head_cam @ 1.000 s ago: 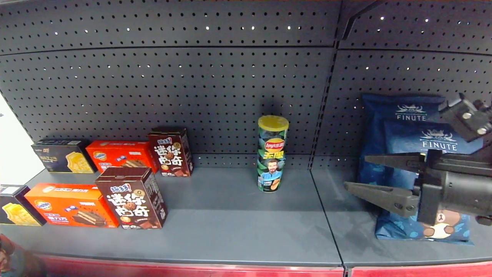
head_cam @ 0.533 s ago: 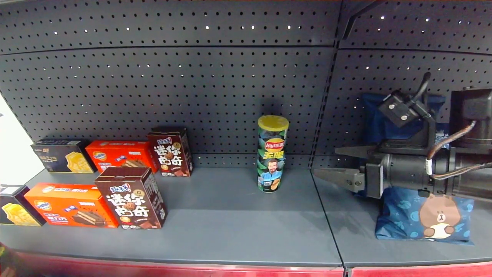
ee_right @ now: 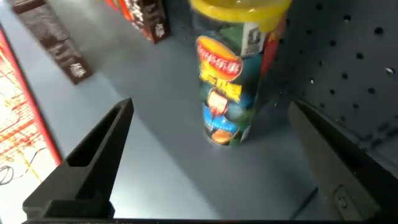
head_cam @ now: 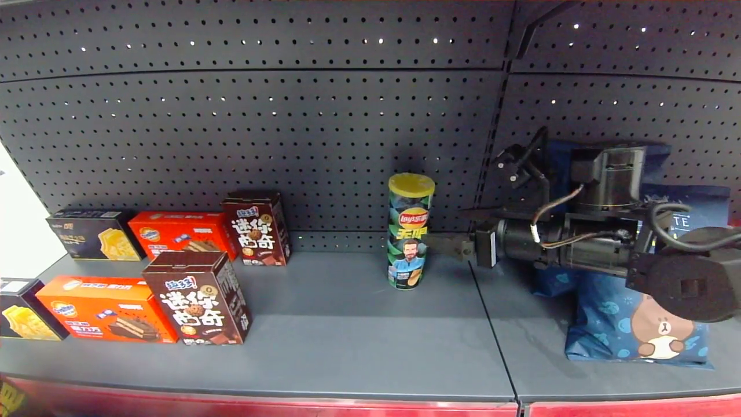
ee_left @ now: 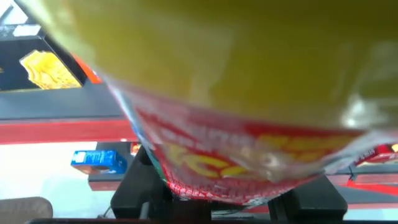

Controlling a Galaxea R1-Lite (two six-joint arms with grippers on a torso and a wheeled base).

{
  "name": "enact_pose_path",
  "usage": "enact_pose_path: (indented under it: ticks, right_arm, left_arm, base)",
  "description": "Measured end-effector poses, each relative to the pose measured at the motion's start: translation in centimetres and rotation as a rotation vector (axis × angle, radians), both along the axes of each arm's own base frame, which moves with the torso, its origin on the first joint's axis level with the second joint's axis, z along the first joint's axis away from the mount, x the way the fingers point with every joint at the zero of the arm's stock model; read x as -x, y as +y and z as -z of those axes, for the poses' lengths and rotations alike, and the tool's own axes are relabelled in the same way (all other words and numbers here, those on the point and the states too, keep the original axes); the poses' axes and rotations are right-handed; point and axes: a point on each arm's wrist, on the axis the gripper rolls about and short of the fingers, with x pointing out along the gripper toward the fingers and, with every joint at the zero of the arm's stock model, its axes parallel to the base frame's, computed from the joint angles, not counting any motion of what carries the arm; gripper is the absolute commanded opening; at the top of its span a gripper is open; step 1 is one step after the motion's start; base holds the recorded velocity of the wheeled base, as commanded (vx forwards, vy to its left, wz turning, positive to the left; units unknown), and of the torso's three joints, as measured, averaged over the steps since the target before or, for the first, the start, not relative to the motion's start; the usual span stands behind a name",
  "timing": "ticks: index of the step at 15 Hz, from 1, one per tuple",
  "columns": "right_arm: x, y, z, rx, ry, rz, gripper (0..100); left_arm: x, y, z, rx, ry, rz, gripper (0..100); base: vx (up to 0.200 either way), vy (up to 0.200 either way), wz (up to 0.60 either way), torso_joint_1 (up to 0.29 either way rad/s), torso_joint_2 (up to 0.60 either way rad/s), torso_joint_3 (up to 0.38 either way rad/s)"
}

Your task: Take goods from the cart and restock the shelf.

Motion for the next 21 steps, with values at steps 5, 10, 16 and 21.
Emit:
enact_pose_path:
  ticks: [5,10,16,21]
  right_arm:
    - [-3.5,1.1,2.3,0.014,0.019,0.008,100]
    - [-5.0,1.8,4.1,0.006,0.0,-0.005,100]
    - [-7.5,3.0,6.4,0.006,0.007,-0.008,100]
    - [-7.9,3.7,7.6,0.018,0.029,-0.02,100]
  left_arm:
    - [0.5,0.0,0.6,0.0,-0.005,-0.002,0]
    - [0.9,0.0,1.2,-0.006,-0.011,-0.001,0]
    - [2.0,0.1,2.1,-0.009,0.027,-0.001,0]
    - [2.9,0.1,2.5,-0.009,0.01,-0.002,0]
  base:
    - [0.0,0.0,0.0,0.0,0.0,0.0]
    - [0.0,0.0,0.0,0.0,0.0,0.0]
    - [0.0,0.0,0.0,0.0,0.0,0.0]
    - [0.0,0.0,0.0,0.0,0.0,0.0]
